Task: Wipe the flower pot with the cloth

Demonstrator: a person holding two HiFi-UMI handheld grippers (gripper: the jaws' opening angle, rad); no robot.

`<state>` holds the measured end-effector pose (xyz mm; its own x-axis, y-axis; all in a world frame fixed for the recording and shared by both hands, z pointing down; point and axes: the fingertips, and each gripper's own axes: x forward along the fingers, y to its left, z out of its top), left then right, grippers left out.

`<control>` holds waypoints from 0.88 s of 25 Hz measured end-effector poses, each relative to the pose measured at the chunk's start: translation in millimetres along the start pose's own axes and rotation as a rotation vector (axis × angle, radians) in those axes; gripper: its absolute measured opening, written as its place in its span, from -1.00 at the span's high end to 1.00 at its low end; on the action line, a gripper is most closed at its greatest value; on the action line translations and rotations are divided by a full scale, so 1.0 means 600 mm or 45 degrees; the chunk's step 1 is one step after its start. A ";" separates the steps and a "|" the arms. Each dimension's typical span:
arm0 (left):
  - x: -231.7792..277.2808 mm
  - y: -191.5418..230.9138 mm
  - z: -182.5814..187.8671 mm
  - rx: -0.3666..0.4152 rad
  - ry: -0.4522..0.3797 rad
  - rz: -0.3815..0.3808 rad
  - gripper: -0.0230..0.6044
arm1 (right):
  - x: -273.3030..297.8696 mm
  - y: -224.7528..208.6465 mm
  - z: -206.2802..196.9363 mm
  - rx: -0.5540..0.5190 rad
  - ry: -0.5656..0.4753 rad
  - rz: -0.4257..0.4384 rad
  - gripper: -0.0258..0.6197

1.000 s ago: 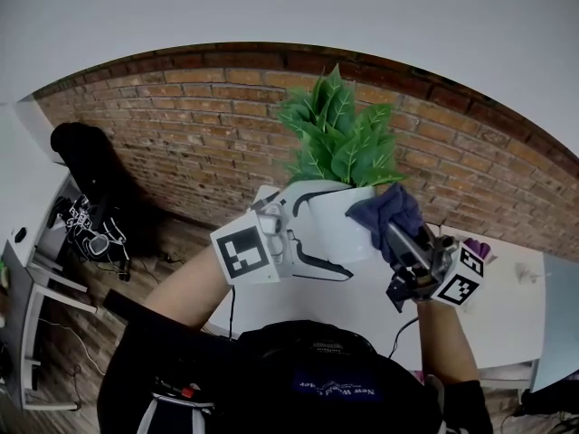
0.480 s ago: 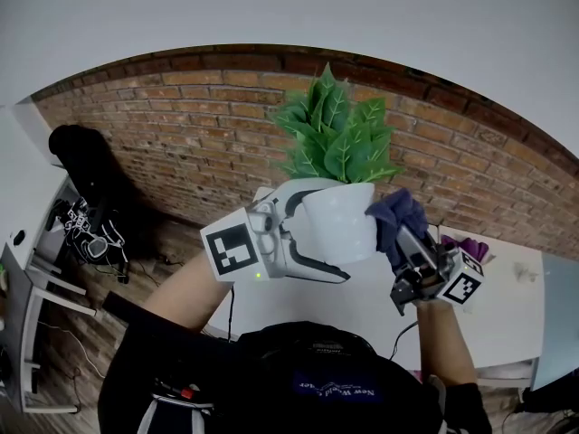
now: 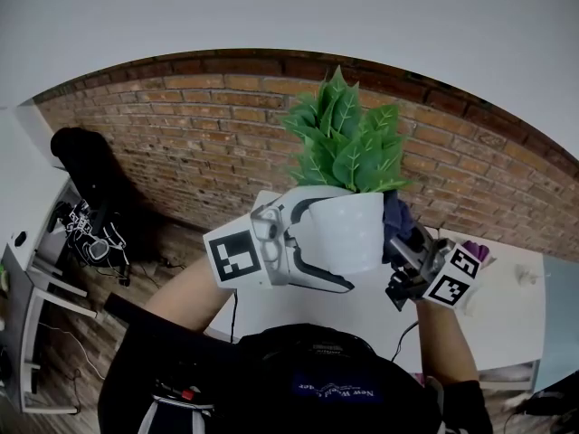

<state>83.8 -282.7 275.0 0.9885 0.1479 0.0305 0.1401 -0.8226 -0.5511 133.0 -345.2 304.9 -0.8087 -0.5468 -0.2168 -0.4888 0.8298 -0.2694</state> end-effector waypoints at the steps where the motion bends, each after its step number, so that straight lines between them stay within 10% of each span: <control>1: 0.002 0.001 -0.004 0.000 0.007 0.005 -0.75 | -0.006 0.003 -0.009 -0.009 0.018 0.016 0.52; 9: 0.036 0.014 -0.014 -0.010 0.032 0.042 -0.75 | -0.042 0.036 -0.075 -0.117 0.213 0.214 0.52; 15: 0.045 -0.019 0.001 -0.039 -0.032 -0.074 -0.75 | -0.019 -0.046 -0.039 -0.076 0.094 -0.016 0.52; 22: 0.042 -0.026 -0.001 -0.030 -0.036 -0.124 -0.75 | 0.001 -0.019 -0.056 -0.162 0.120 0.063 0.52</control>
<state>106.7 -266.5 285.0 0.9683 0.2428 0.0593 0.2369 -0.8163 -0.5269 127.1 -351.4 339.4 -0.8572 -0.4966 -0.1362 -0.4800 0.8664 -0.1379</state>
